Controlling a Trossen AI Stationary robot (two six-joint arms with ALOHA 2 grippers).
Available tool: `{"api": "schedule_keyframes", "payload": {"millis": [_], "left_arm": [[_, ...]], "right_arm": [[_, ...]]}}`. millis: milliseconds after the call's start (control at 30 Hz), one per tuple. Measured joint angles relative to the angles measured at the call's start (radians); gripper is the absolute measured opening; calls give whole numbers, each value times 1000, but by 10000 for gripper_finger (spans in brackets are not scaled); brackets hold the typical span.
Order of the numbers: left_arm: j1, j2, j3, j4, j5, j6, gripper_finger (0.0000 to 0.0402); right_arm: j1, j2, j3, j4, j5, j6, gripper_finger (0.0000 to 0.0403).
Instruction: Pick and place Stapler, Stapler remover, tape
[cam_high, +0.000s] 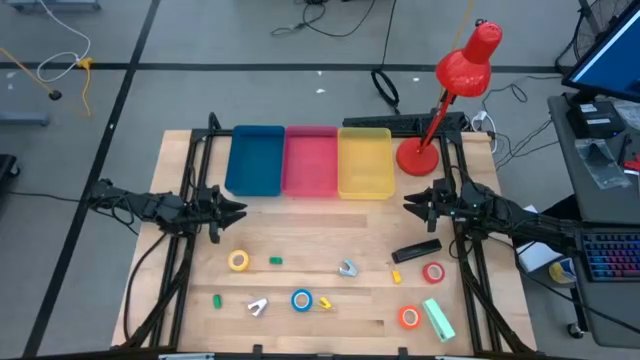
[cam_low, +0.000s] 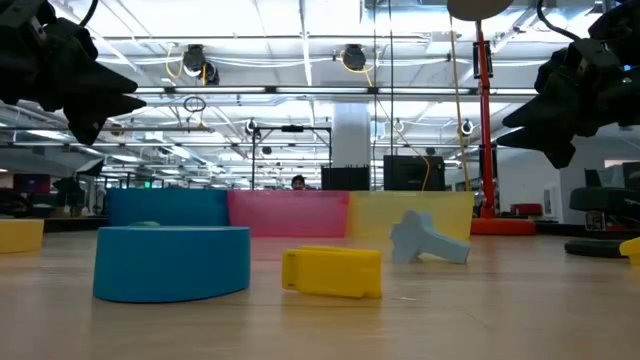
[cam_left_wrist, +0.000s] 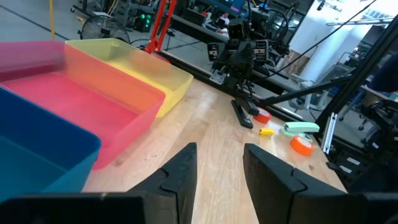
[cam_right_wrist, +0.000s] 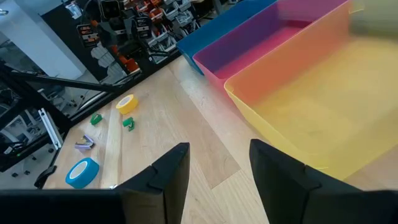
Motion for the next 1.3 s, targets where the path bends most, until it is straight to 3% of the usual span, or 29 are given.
{"api": "schedule_keyframes", "payload": {"millis": [967,1300], "left_arm": [[0,0,0,0,0,0,131],[0,0,0,75,-28,-32,131]], "right_arm": [[0,0,0,4,1,0,160],[0,1,-10,335,6,-3,160]]}}
